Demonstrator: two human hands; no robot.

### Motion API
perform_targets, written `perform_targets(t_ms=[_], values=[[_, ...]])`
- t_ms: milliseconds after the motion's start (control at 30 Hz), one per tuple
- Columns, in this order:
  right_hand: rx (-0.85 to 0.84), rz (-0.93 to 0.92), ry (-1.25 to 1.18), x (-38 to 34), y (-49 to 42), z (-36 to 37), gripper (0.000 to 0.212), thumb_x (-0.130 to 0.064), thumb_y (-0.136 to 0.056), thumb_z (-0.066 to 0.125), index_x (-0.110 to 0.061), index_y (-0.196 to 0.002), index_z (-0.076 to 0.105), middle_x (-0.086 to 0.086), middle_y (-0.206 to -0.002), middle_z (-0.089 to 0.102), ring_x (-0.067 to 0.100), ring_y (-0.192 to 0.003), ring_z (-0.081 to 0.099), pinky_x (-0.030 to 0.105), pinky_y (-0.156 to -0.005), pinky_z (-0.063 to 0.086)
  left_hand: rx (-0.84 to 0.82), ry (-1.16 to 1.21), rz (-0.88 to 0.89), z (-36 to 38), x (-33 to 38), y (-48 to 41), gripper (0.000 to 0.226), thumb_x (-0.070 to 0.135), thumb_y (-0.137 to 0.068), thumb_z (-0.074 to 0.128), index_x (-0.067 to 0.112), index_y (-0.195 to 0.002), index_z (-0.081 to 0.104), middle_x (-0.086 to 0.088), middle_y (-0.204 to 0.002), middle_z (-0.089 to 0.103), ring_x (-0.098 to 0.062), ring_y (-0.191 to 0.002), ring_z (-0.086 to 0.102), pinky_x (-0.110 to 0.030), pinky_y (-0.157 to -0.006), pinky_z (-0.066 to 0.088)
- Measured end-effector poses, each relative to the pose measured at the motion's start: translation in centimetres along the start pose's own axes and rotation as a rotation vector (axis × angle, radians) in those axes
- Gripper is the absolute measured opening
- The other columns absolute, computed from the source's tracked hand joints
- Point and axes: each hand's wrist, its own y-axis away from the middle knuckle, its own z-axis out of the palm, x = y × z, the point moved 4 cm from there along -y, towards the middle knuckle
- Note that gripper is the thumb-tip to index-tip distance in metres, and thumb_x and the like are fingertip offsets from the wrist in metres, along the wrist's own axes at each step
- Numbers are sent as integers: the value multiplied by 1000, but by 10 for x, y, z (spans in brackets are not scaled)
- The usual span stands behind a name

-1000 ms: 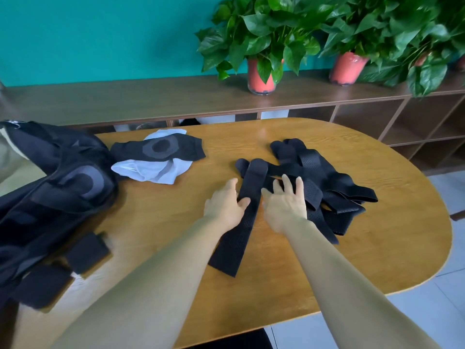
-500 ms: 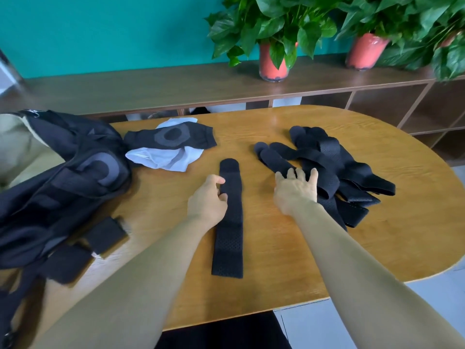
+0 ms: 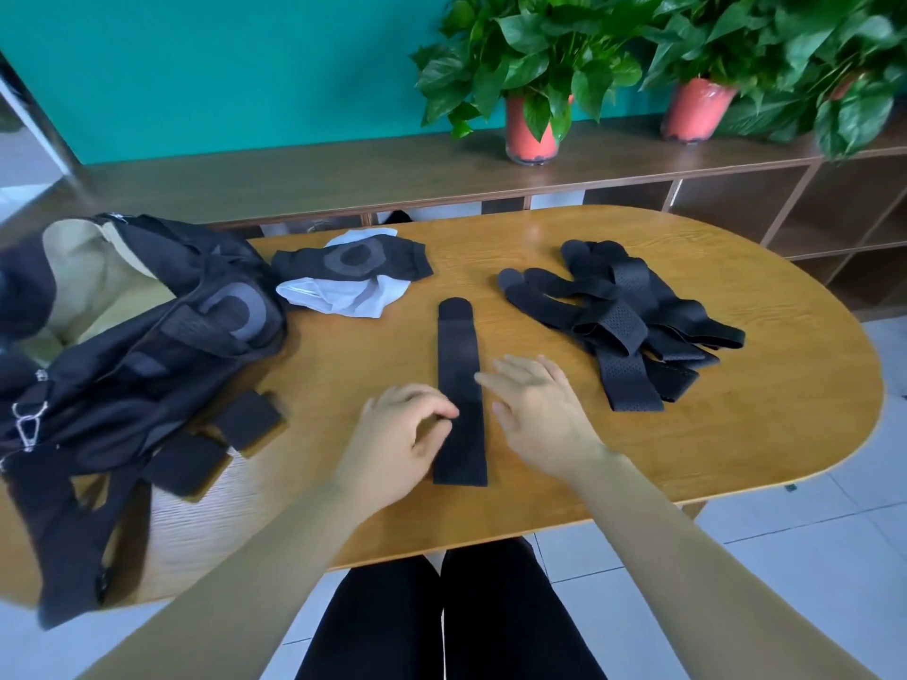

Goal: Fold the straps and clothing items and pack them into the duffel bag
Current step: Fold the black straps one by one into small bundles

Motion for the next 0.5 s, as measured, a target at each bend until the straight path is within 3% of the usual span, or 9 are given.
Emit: perform_targets(t_ms=[100, 200, 400, 500], values=[[86, -68, -134, -12, 16, 2, 34, -16, -82, 60, -21, -115, 69, 2, -128, 61, 22, -127, 46, 35, -112, 15, -60, -30, 54, 4, 4, 17, 13, 27, -84, 68, 33, -96, 66, 23, -108, 56, -1, -106, 49, -26, -85, 28], [6, -139, -117, -17, 25, 11, 28, -21, -80, 61, -29, -104, 73, -3, -126, 62, 20, -131, 41, 38, -115, 11, -122, -71, 84, 10, 0, 24, 14, 31, -83, 68, 34, -96, 68, 22, -109, 57, -3, -106, 49, -21, -83, 22], [-173, -141, 38, -10, 7, 23, 34, -29, -97, 48, -35, -129, 57, -7, -146, 44, 19, -145, 11, 37, -118, -2, -169, -93, 131, 12, -7, 20, 14, 39, -82, 69, 37, -96, 67, 24, -105, 56, -1, -105, 45, -24, -92, 19], [-285, -77, 110, -4, -19, 25, 41, -31, -101, 38, -36, -141, 41, -9, -154, 28, 17, -146, -4, 39, -118, -4, -192, -95, 152, 12, -11, 16, 14, 42, -80, 70, 39, -94, 67, 25, -106, 56, 5, -118, 38, -23, -100, 13]])
